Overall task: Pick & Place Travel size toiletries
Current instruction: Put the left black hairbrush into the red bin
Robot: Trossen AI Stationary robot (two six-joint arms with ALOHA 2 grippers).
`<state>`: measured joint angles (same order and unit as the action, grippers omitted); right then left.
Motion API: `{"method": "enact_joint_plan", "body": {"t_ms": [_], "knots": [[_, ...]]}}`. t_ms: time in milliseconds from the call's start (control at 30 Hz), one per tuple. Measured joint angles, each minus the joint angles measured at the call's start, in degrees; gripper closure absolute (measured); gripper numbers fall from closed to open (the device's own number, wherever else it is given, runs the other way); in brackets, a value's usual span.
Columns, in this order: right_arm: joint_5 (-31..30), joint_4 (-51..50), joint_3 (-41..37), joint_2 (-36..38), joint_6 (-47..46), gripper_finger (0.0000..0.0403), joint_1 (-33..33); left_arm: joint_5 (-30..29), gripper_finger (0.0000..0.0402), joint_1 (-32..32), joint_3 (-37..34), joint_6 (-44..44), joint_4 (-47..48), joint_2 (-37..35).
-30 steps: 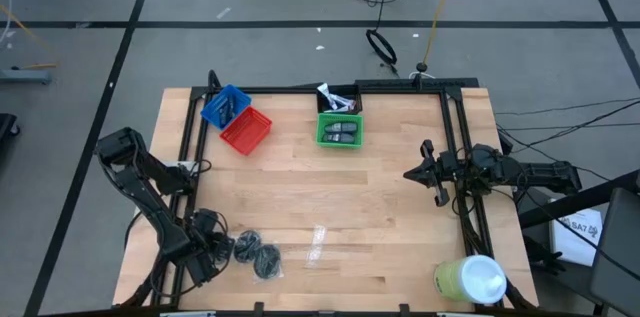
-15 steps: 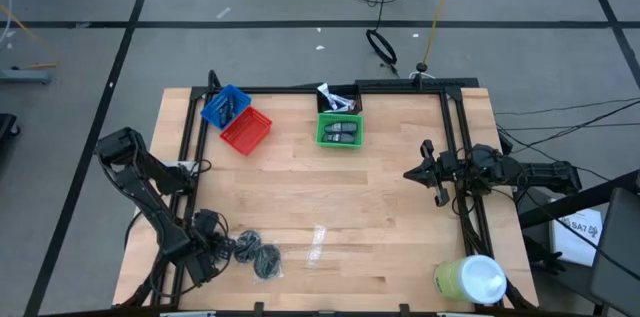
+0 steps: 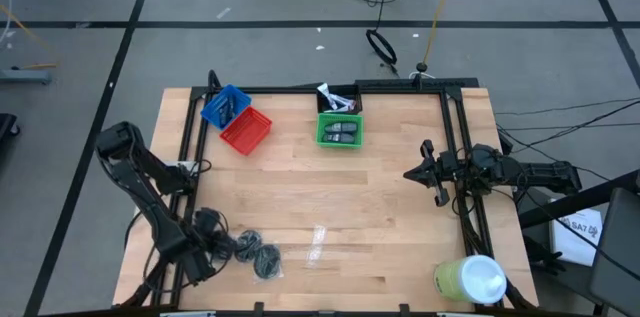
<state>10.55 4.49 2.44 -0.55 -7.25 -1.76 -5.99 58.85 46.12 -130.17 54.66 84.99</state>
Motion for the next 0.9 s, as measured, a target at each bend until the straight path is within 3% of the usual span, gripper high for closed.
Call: {"method": "enact_joint_plan", "body": {"t_ms": [233,567,733,900], "knots": [[0.0,0.0,0.01,0.01,-0.02,0.0403,-0.02,-6.26,0.0401,0.0,2.85,1.7,5.97,-4.15],[0.0,0.02,0.0,-0.01,-0.02,0.0403,-0.02,-30.01,0.0401,-3.01,3.18,12.82,4.41,-10.38],[0.0,0.0,-0.01,-0.01,-0.02,0.0403,-0.01,-35.75,0.0402,-9.59,3.2,31.71,-7.43,-12.11],[0.0,0.02,-0.01,0.01,-0.01,0.0403,-0.02,-34.01,0.0402,-17.32,3.22,60.73,-27.1,-12.05]]}}
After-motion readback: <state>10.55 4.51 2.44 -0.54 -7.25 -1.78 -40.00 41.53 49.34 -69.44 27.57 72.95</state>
